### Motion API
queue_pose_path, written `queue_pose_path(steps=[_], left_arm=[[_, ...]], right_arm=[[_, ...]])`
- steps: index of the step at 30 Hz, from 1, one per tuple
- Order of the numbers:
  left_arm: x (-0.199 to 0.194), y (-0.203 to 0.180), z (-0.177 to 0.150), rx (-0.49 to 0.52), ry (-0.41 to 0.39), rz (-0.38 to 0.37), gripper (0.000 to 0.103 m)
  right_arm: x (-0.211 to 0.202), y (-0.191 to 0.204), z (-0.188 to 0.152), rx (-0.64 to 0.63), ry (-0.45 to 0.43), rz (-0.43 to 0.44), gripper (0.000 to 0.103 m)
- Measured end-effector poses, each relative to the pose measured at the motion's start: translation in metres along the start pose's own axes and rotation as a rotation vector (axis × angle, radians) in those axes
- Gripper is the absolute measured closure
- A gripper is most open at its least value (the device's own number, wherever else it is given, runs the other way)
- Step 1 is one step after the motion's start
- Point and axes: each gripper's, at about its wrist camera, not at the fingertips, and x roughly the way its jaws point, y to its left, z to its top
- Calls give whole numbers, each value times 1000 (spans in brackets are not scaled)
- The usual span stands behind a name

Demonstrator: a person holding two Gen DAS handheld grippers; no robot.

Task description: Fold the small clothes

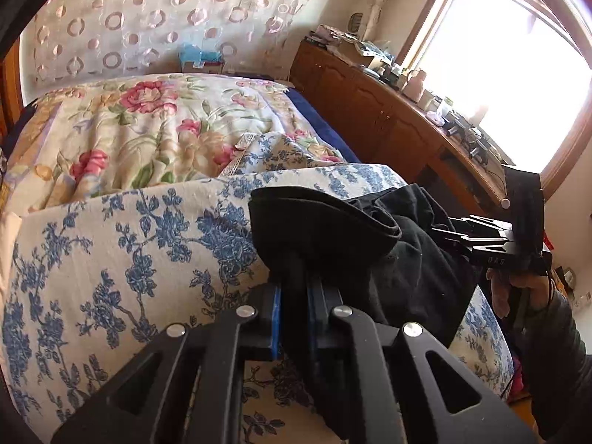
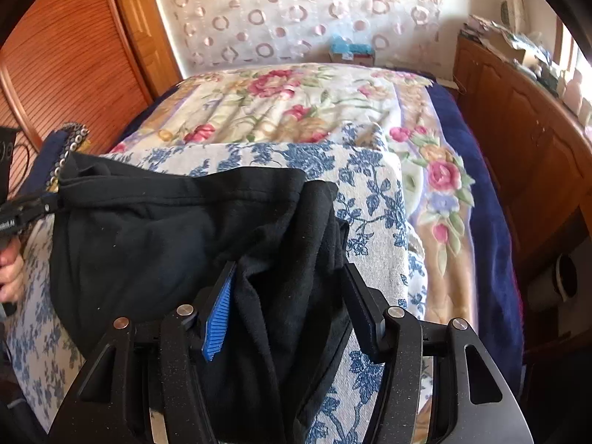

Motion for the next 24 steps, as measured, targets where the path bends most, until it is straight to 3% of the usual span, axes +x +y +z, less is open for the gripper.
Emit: queue_pose_path(steps=[5, 10, 11, 12, 15, 24], left_arm=[[8, -2, 0, 11, 6, 19, 94], [6, -8, -1, 27, -2, 38, 94], [5, -10, 0, 30, -5, 39, 94], [4, -10, 0, 33, -7, 38, 94], [-2, -15, 0, 42, -29, 29, 94], [-39, -24, -1, 45, -105, -18, 94]], right_arm=[[2, -12, -1, 50, -2, 7, 36], [4, -17, -4, 77, -4, 48, 36], [4, -16, -4, 71, 1, 61, 40], [4, -15, -4, 66, 7, 94, 56], [3, -10, -2, 46, 19, 155, 83], [-29, 13, -5, 10, -102, 95, 93]])
